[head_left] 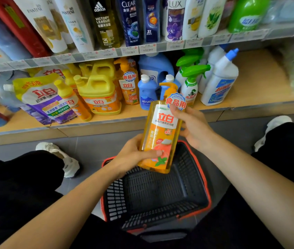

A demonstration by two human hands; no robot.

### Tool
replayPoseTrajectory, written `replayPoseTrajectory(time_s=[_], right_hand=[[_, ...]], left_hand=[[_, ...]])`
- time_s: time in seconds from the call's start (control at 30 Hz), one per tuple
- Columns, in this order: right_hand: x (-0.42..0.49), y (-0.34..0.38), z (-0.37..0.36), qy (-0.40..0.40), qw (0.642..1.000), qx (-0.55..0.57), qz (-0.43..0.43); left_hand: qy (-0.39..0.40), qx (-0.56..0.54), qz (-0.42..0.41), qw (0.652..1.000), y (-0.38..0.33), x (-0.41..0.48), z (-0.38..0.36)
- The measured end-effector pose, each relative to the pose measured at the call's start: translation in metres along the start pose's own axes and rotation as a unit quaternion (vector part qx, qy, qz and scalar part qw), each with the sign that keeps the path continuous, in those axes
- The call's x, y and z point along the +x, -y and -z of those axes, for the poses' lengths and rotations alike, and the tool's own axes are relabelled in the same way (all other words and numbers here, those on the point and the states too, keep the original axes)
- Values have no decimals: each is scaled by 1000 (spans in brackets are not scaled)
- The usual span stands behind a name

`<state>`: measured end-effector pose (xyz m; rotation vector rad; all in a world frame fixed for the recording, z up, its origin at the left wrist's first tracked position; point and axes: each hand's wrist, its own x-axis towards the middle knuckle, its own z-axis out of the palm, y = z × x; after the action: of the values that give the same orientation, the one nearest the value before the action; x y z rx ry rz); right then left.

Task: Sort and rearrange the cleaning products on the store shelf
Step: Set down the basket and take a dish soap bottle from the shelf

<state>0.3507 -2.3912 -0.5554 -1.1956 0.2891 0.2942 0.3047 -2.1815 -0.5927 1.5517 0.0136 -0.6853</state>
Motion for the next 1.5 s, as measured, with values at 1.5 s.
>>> replayPoseTrajectory(time_s=[1.5], right_hand=[[-37, 14, 19, 171, 912, -267, 259]], left_hand=[[-98, 148, -243, 954, -45, -19, 0]])
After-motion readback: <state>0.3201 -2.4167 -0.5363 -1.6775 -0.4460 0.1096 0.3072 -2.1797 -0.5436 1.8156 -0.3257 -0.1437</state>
